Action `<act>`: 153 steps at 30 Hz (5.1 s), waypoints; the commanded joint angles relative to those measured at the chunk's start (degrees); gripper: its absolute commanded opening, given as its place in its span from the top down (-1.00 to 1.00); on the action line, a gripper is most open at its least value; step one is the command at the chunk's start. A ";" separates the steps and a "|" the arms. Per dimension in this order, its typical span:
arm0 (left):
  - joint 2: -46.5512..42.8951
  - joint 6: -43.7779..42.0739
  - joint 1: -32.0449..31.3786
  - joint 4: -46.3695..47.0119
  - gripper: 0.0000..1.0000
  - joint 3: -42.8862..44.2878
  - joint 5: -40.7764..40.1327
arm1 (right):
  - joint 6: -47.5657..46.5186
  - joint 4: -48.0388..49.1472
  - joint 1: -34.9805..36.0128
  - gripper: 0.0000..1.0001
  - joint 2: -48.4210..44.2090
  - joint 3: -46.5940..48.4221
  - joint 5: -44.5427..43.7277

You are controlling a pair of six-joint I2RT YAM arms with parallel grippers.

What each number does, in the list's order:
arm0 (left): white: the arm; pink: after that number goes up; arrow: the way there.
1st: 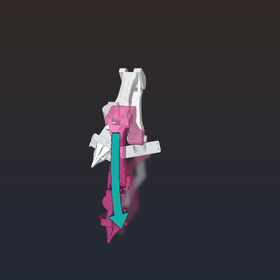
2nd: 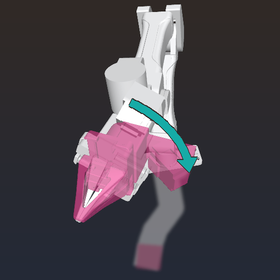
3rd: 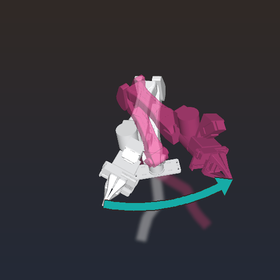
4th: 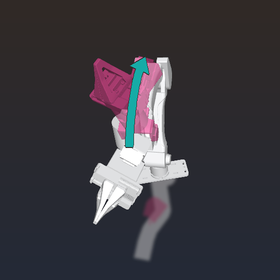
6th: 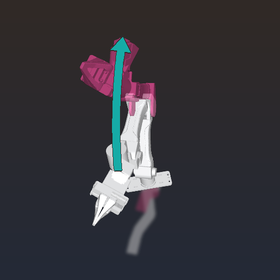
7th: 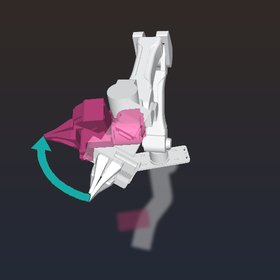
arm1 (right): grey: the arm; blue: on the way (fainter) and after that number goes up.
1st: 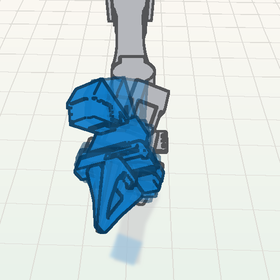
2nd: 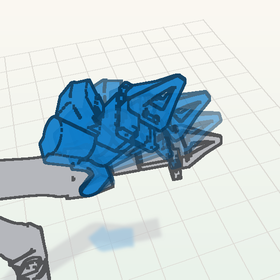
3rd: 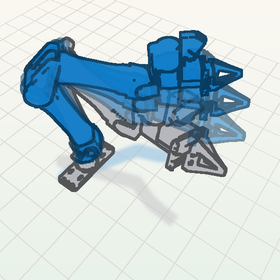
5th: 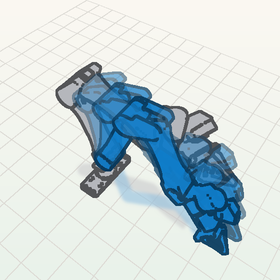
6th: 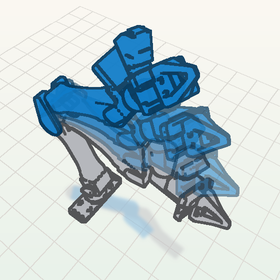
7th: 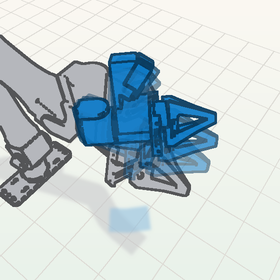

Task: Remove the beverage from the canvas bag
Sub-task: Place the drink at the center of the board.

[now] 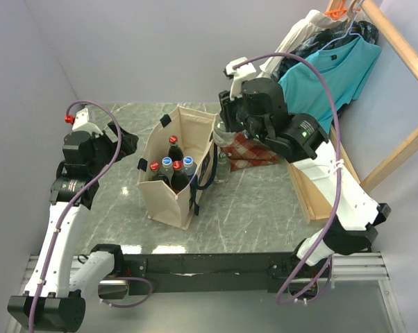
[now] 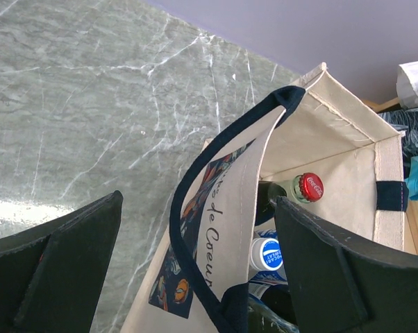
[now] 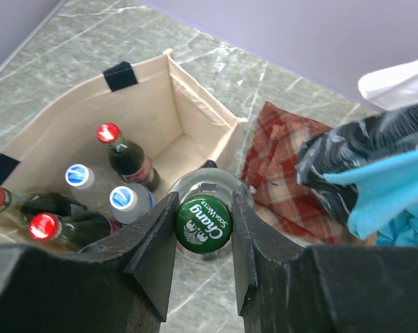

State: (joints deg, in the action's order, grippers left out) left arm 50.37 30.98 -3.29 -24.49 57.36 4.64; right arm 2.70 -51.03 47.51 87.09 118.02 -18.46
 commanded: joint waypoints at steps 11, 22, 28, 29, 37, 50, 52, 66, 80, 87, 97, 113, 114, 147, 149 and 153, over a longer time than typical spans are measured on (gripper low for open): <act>-2.29 2.42 0.21 2.34 -0.93 -2.08 2.12 | 1.78 12.44 -1.19 1.00 -11.06 -11.39 -6.59; -1.85 2.50 0.21 2.25 -0.93 -2.43 1.51 | 4.59 16.83 -7.60 1.00 -15.89 -22.03 -2.20; -1.68 2.94 0.13 3.13 -0.93 -3.22 1.86 | 5.38 18.68 -9.89 1.00 -17.30 -26.52 -1.05; -1.68 3.03 0.13 3.22 -0.93 -3.22 1.86 | 5.47 18.77 -10.32 1.00 -17.30 -27.57 -0.53; -1.24 2.68 0.21 3.05 -0.93 -3.75 1.42 | 6.35 21.23 -11.65 1.00 -17.83 -32.58 -0.35; -0.80 2.33 0.13 2.78 -0.93 -3.75 0.89 | 6.88 25.27 -12.17 1.00 -16.34 -39.96 -2.55; -0.80 2.33 0.21 2.78 -0.93 -3.75 0.80 | 7.06 25.97 -12.09 1.00 -16.34 -40.76 -2.72; -0.97 2.42 0.21 2.43 -0.93 -3.66 0.89 | 9.16 35.37 -13.23 1.00 -15.90 -50.78 -2.81; -1.59 3.12 0.21 2.87 -0.93 -5.24 0.89 | 9.78 43.11 -13.58 1.00 -15.37 -56.84 -1.23; -2.64 3.29 0.21 2.87 -0.93 -6.03 0.54 | 9.78 45.48 -13.49 1.00 -14.76 -58.16 -0.70; -2.91 3.47 0.21 2.52 -0.93 -5.95 0.28 | 9.69 48.21 -13.49 1.00 -13.44 -59.48 -0.26; -2.91 3.74 0.21 2.25 -0.93 -5.95 0.37 | 9.69 49.97 -13.40 1.00 -11.42 -60.27 -0.70; -2.91 3.73 0.21 2.25 -0.93 -5.86 0.19 | 9.69 50.06 -13.40 1.00 -11.33 -60.19 -0.70; -3.35 3.38 0.21 1.46 -0.93 -5.68 -0.25 | 10.66 47.34 -13.58 1.00 -6.23 -58.08 1.50; -3.35 3.47 0.21 1.46 -0.93 -5.77 -0.25 | 10.57 46.90 -13.40 0.89 -5.97 -57.90 1.32; -3.79 3.56 0.13 1.46 -0.93 -6.12 -0.07 | 10.57 46.02 -13.40 0.74 -5.88 -57.55 0.53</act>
State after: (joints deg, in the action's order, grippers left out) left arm 47.99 34.15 -3.29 -23.88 51.64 4.80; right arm 12.23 -9.15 34.24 80.95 57.01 -17.10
